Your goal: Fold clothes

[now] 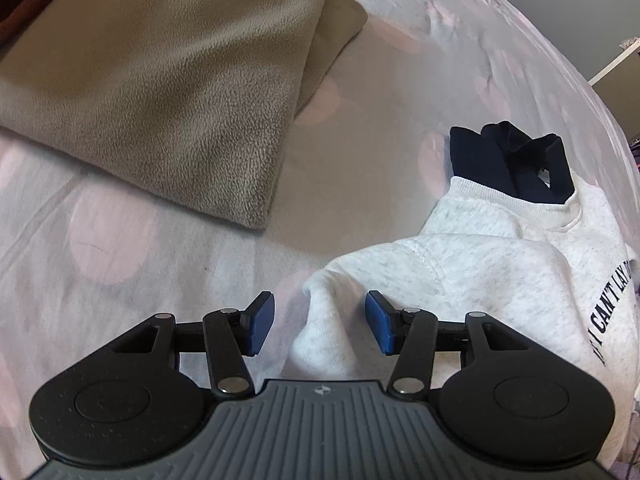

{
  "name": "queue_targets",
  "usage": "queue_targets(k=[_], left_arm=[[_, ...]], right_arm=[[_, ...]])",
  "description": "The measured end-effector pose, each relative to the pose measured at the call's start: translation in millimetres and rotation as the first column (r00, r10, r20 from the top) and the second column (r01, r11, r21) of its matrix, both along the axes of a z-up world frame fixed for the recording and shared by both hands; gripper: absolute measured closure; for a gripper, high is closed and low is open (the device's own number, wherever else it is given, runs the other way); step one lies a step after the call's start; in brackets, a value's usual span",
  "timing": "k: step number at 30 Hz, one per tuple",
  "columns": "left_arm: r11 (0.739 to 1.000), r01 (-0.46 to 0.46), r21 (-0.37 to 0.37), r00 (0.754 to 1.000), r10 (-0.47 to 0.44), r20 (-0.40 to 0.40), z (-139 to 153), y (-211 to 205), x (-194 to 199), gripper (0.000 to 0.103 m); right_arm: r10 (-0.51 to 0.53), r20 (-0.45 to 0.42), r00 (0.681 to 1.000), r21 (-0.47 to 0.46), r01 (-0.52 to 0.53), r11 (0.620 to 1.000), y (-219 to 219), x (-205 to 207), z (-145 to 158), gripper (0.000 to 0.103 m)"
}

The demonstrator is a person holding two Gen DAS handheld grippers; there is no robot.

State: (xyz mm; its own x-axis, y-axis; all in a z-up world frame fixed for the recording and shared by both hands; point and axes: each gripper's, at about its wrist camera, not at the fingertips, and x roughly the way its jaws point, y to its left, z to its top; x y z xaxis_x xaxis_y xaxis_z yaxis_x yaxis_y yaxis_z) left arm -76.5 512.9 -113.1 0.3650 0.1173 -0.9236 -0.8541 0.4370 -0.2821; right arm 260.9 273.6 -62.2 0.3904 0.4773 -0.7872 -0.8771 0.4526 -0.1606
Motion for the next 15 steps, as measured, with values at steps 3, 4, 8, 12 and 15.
queue_targets(k=[3, 4, 8, 12, 15], left_arm=[[0.999, -0.009, -0.037, 1.0, 0.009, 0.007, -4.4, -0.2, -1.2, 0.055], [0.999, -0.011, -0.044, 1.0, 0.012, 0.012, -5.4, -0.1, -1.9, 0.056], [0.999, -0.001, -0.051, 0.997, 0.004, 0.071, -3.9, -1.5, -4.3, 0.084], [0.998, 0.046, 0.048, 0.997, -0.049, 0.066, 10.2, -10.6, 0.9, 0.1], [0.989, 0.037, 0.142, 0.995, -0.051, 0.09, 34.0, -13.2, -1.7, 0.102]], right_arm=[[-0.008, 0.044, 0.999, -0.024, 0.009, 1.0, 15.6, 9.8, -15.7, 0.04], [-0.013, 0.032, 0.999, -0.02, 0.014, 1.0, 17.8, 13.3, -18.4, 0.045], [-0.06, -0.004, 0.998, 0.02, 0.06, 0.998, 14.8, 20.0, -14.3, 0.093], [-0.093, 0.101, 0.99, 0.094, 0.084, 0.992, -14.7, 5.5, 18.7, 0.094], [-0.151, 0.16, 0.976, 0.157, 0.126, 0.98, -50.8, -3.9, 48.7, 0.094]])
